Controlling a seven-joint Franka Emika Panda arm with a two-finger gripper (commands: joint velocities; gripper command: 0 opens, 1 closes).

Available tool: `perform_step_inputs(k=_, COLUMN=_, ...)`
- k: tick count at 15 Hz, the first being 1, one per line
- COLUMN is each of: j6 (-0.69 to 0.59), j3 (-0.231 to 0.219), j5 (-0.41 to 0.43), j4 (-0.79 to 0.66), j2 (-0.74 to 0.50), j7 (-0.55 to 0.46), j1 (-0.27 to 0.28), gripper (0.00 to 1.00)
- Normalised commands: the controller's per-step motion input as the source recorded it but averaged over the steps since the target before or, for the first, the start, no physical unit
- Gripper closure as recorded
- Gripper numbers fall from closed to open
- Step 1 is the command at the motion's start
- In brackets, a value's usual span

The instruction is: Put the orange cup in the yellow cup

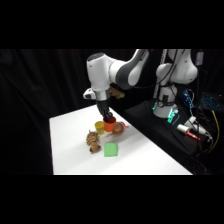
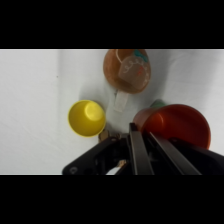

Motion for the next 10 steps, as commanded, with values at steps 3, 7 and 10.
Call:
perform_step_inputs(k=3, j6=-0.22, j3=-0.056, j5=-0.062, j4=0.28, j2=0.07, j7=-0.13, j1=-0.095, gripper=0.95)
perform_step_inputs(k=7, j6=-0.17, j3=-0.037, j5=-0.031, j4=0.28, j2=0.1, j7=-0.14, j1=-0.086, gripper=0.95)
perform_step_inputs(k=10, j6=-0.13, j3=-0.04, j5=0.008, j4=0.26, j2=0.15, j7=-0.14, j1=-0.095, gripper=0.95)
